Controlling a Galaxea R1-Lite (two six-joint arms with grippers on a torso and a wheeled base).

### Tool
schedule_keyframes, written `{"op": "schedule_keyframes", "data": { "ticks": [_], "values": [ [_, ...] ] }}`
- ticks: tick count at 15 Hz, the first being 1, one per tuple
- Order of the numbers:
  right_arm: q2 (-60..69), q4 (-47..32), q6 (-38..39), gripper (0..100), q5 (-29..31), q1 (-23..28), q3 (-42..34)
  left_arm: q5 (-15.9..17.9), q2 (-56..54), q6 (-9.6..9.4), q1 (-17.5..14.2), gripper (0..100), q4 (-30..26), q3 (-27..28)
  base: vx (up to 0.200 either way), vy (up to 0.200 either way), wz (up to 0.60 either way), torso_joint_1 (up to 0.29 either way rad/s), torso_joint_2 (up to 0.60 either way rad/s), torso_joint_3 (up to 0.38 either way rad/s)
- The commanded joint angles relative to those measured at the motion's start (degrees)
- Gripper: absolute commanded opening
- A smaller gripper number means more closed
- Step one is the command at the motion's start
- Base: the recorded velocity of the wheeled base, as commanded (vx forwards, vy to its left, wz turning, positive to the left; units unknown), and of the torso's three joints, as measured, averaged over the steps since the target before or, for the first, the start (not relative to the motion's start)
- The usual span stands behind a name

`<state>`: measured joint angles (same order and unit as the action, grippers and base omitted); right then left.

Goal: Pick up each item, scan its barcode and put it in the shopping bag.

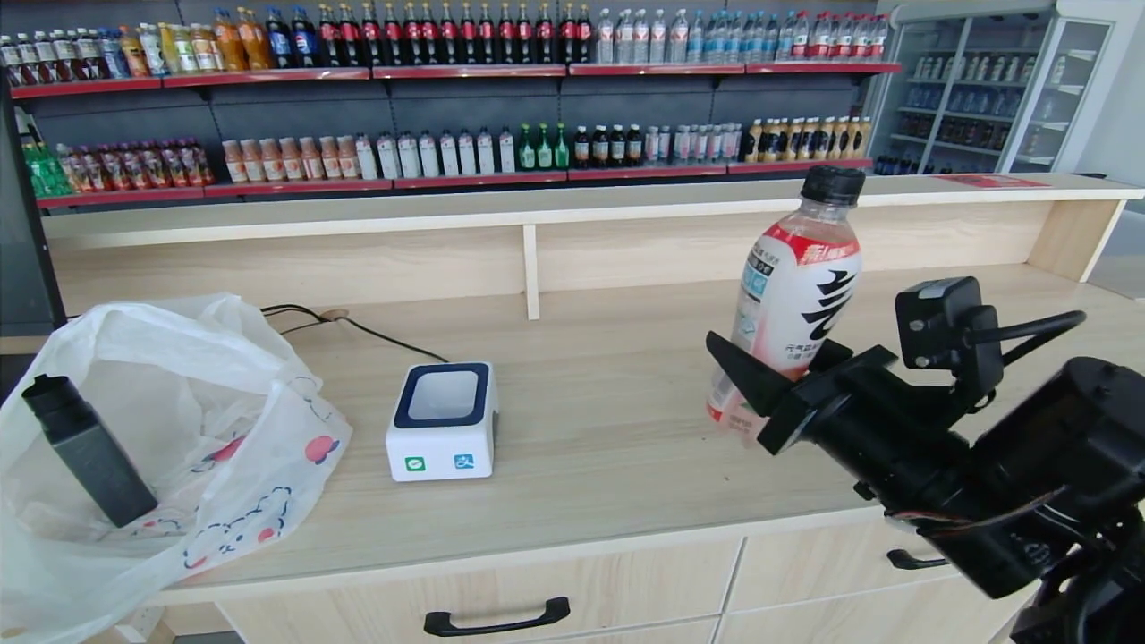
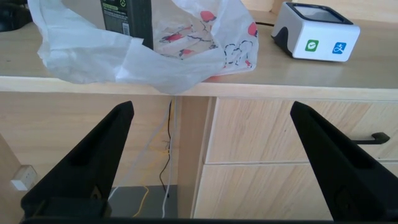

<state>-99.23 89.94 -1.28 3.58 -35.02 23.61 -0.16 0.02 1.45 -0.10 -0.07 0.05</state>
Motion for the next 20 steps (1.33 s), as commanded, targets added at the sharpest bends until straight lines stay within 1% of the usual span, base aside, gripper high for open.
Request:
{"op": "schedule_keyframes", "data": {
  "ticks": [1, 4, 7, 10, 11, 13, 15, 16, 17, 20],
  "values": [
    [6.16, 0.06, -0.13, 0, 0.02, -1.45, -3.75, -0.02, 0.06, 0.04, 0.01, 100, -0.01, 0.04, 0.000, 0.000, 0.00, 0.000, 0.00, 0.000],
    [11.52, 0.06, -0.21, 0, -0.07, -4.00, -9.64, -0.02, 0.06, 0.04, 0.01, 100, -0.01, 0.04, 0.000, 0.000, 0.00, 0.000, 0.00, 0.000],
    [14.68, 0.06, -0.30, 0, -0.07, -5.41, -10.52, -0.02, 0.06, 0.13, 0.01, 100, -0.01, 0.04, 0.000, 0.000, 0.00, 0.000, 0.00, 0.000],
    [14.42, 0.06, -0.13, 0, -0.07, -9.71, -10.43, -0.02, 0.06, 0.31, 0.01, 100, -0.01, 0.04, 0.000, 0.000, 0.00, 0.000, 0.00, 0.000],
    [14.33, 0.06, -0.04, 0, -0.07, -9.89, -10.52, -0.02, 0.06, 0.22, 0.01, 100, -0.01, 0.04, 0.000, 0.000, 0.00, 0.000, 0.00, 0.000],
    [13.54, 0.06, 0.66, 0, -0.07, -10.86, -9.29, -0.02, 0.06, 0.31, 0.01, 100, -0.01, 0.04, 0.000, 0.000, 0.00, 0.000, 0.00, 0.000],
    [11.87, 0.06, 3.04, 0, -0.16, -15.16, -6.12, -0.02, 0.06, 0.31, 0.01, 100, -0.01, 0.04, 0.000, 0.000, 0.00, 0.000, 0.00, 0.000],
    [11.87, 0.06, 3.04, 0, -0.16, -15.16, -6.12, -0.02, 0.06, 0.31, 0.01, 100, -0.01, 0.04, 0.000, 0.000, 0.00, 0.000, 0.00, 0.000],
    [9.58, 0.06, 5.85, 0, -0.16, -15.51, -3.66, -0.02, 0.06, 0.31, 0.01, 100, -0.01, 0.04, 0.000, 0.000, 0.00, 0.000, 0.00, 0.000],
    [7.65, 0.06, 9.37, 0, -0.07, -19.56, -1.29, -0.02, 0.06, 0.40, 0.01, 100, -0.01, 0.04, 0.000, 0.000, 0.00, 0.000, 0.00, 0.000]
  ]
}}
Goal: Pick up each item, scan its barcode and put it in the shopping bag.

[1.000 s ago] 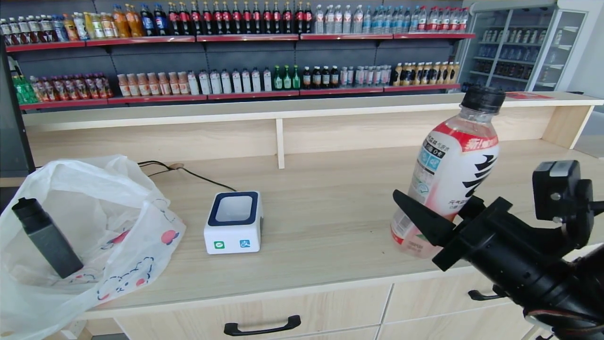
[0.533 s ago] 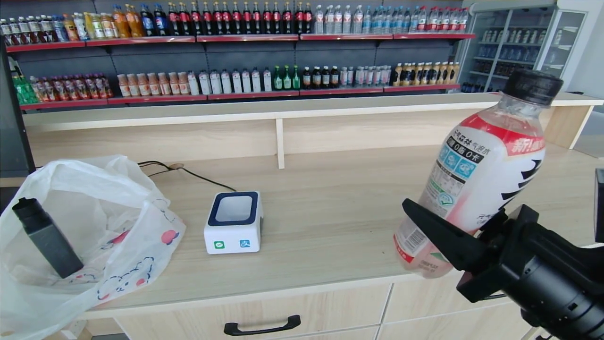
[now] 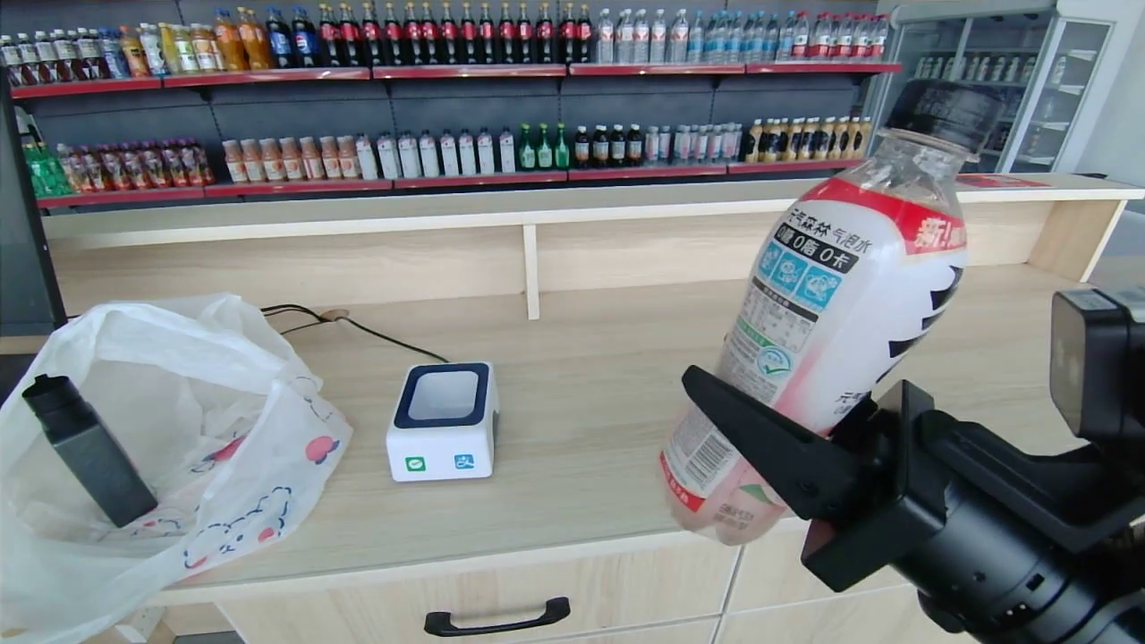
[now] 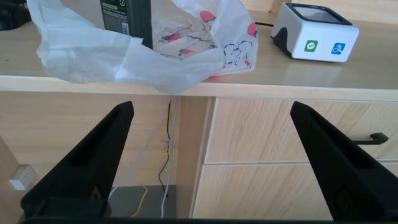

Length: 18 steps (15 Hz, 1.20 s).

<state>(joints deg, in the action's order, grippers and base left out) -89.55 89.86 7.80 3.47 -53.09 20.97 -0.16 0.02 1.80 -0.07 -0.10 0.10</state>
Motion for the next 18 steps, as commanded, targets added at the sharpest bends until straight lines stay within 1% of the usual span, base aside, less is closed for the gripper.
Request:
{"op": "schedule_keyframes", "data": {
  "ticks": [1, 3, 5, 7, 9, 13, 15, 18],
  "values": [
    [-1.77, 0.14, 1.51, 0, 0.04, -1.58, 2.06, -0.02, 0.06, 0.04, -0.01, 100, 0.01, -0.01, 0.000, 0.000, 0.00, 0.000, 0.00, 0.000],
    [-0.18, 0.14, 4.50, 0, 0.04, -1.84, 1.53, -0.02, 0.06, 0.04, -0.01, 100, 0.01, -0.01, 0.000, 0.000, 0.00, 0.000, 0.00, 0.000],
    [1.75, 0.14, 5.82, 0, -0.31, -3.78, -0.14, -0.02, 0.06, 0.04, -0.01, 100, 0.01, -0.01, 0.000, 0.000, 0.00, 0.000, 0.00, 0.000],
    [3.77, 0.14, 9.95, 0, -4.18, -3.60, -2.69, -0.02, 0.06, 0.04, -0.01, 100, 0.01, -0.01, 0.000, 0.000, 0.00, 0.000, 0.00, 0.000],
    [4.30, 0.14, 13.29, 0, -5.67, -3.86, -1.81, -0.02, 0.06, 0.13, -0.01, 100, 0.01, -0.10, 0.000, 0.000, 0.00, 0.000, 0.00, 0.000],
    [4.12, 0.14, 16.10, 0, -13.23, -3.78, -0.14, -0.02, 0.06, 0.13, -0.01, 100, 0.10, -0.01, 0.000, 0.000, 0.00, 0.000, 0.00, 0.000],
    [3.95, 0.14, 16.63, 0, -15.08, -3.78, -0.05, -0.02, 0.06, 0.13, -0.01, 100, 0.01, -0.01, 0.000, 0.000, 0.00, 0.000, 0.00, 0.000],
    [3.86, 0.14, 21.64, 0, -15.95, -4.48, 3.82, -0.02, 0.06, 0.13, -0.01, 100, 0.01, -0.01, 0.000, 0.000, 0.00, 0.000, 0.00, 0.000]
  ]
}}
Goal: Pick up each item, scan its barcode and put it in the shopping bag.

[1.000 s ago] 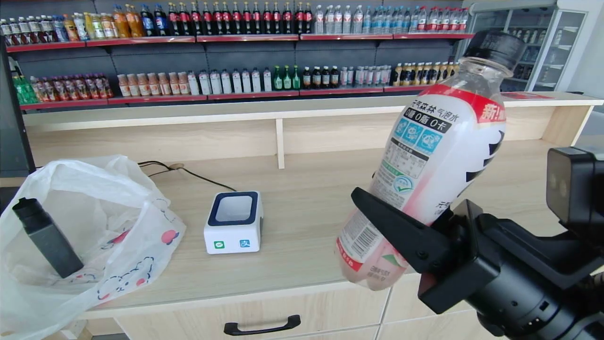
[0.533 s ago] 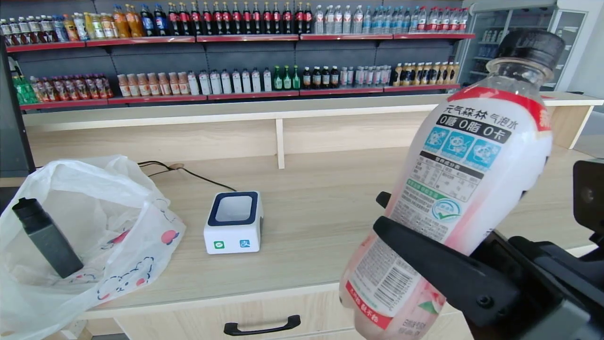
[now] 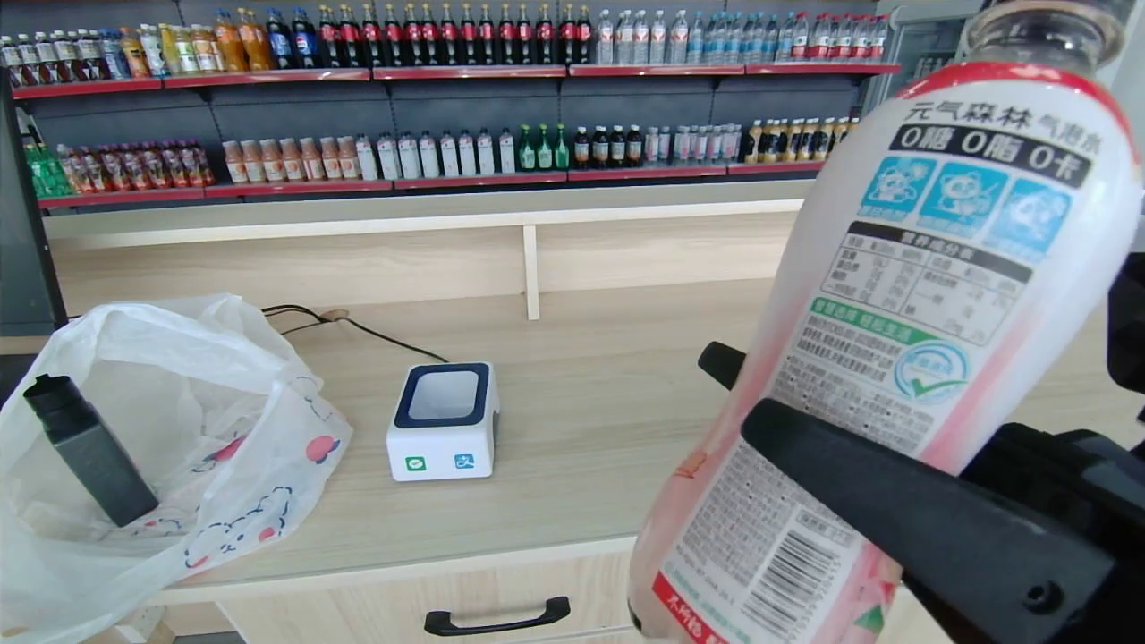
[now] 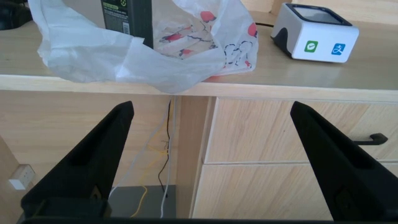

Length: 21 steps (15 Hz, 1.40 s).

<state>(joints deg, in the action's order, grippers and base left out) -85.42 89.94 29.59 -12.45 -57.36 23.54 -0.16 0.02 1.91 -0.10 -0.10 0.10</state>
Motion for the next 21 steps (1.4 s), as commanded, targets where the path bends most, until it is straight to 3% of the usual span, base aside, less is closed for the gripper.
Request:
{"op": "schedule_keyframes", "data": {
  "ticks": [1, 21],
  "values": [
    [-0.27, 0.06, 3.64, 0, 0.05, 0.05, 2.92, -0.02, 0.06, 0.02, 0.01, 100, 0.01, -0.01, 0.000, 0.000, 0.00, 0.000, 0.00, 0.000],
    [-1.59, 0.06, 2.85, 0, 0.32, 4.01, 1.25, -0.02, 0.06, 0.02, 0.01, 100, 0.01, -0.01, 0.000, 0.000, 0.00, 0.000, 0.00, 0.000]
  ]
}}
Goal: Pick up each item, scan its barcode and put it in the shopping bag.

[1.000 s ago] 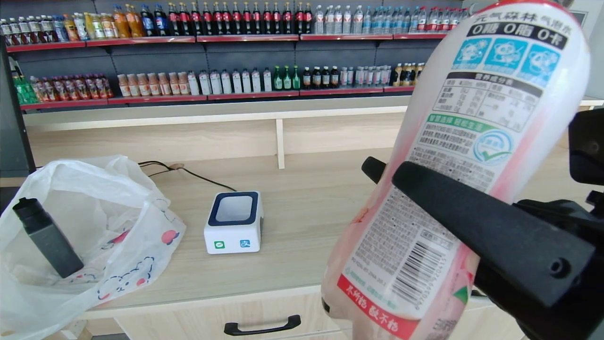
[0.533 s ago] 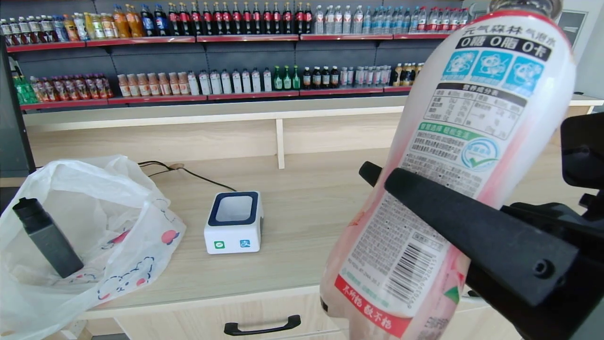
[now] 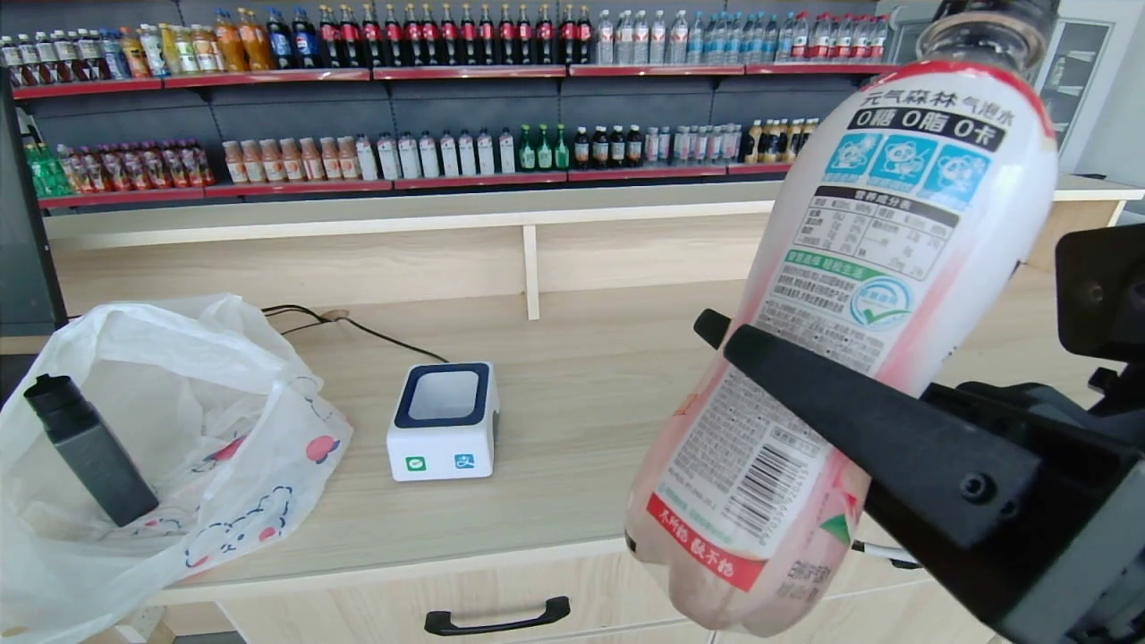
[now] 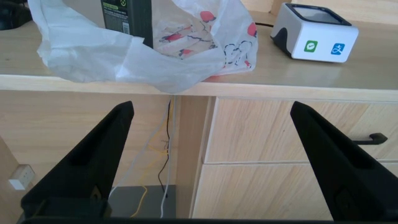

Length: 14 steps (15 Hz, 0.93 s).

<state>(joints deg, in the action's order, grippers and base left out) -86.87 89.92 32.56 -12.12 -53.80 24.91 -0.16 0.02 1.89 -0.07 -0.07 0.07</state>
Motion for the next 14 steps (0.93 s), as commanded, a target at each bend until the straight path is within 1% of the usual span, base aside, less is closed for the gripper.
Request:
{"op": "schedule_keyframes", "data": {
  "ticks": [1, 4, 5, 6, 8, 10, 12, 13, 14],
  "values": [
    [-0.05, 0.08, -0.74, 0, -0.01, 0.45, -0.56, -0.02, 0.06, 0.04, -0.01, 100, -0.01, 0.01, 0.000, 0.000, 0.00, 0.000, 0.00, 0.000],
    [0.39, 0.08, -3.56, 0, -0.36, 0.62, -3.37, -0.02, 0.06, 0.04, -0.01, 100, -0.01, 0.01, 0.000, 0.000, 0.00, 0.000, 0.00, 0.000],
    [0.65, 0.08, -4.70, 0, -0.54, 0.89, -2.84, -0.02, 0.06, 0.04, -0.01, 100, -0.01, -0.07, 0.000, 0.000, 0.00, 0.000, 0.00, 0.000],
    [0.39, 0.08, -7.25, 0, -0.36, 1.77, -2.05, -0.02, 0.06, 0.04, -0.01, 100, 0.07, 0.01, 0.000, 0.000, 0.00, 0.000, 0.00, 0.000],
    [-1.99, 0.08, -15.69, 0, -0.45, 6.60, -2.41, -0.02, 0.06, 0.04, -0.01, 100, -0.01, 0.01, 0.000, 0.000, 0.00, 0.000, 0.00, 0.000],
    [-1.64, 0.08, -17.71, 0, -0.28, 6.86, -4.08, -0.02, 0.06, 0.04, -0.01, 100, -0.01, -0.07, 0.000, 0.000, 0.00, 0.000, 0.00, 0.000],
    [-2.34, 0.08, -23.51, 0, -0.10, 7.65, -5.66, -0.02, 0.06, 0.04, -0.01, 100, -0.01, 0.01, 0.000, 0.000, 0.00, 0.000, 0.00, 0.000],
    [-3.48, 0.08, -26.32, 0, 0.34, 9.15, -6.45, -0.02, 0.06, 0.04, -0.01, 100, 0.07, 0.01, 0.000, 0.000, 0.00, 0.000, 0.00, 0.000],
    [-4.54, 0.08, -29.13, 0, 3.06, 10.29, -7.59, -0.02, 0.06, 0.04, -0.01, 100, -0.01, 0.01, 0.000, 0.000, 0.00, 0.000, 0.00, 0.000]
  ]
}}
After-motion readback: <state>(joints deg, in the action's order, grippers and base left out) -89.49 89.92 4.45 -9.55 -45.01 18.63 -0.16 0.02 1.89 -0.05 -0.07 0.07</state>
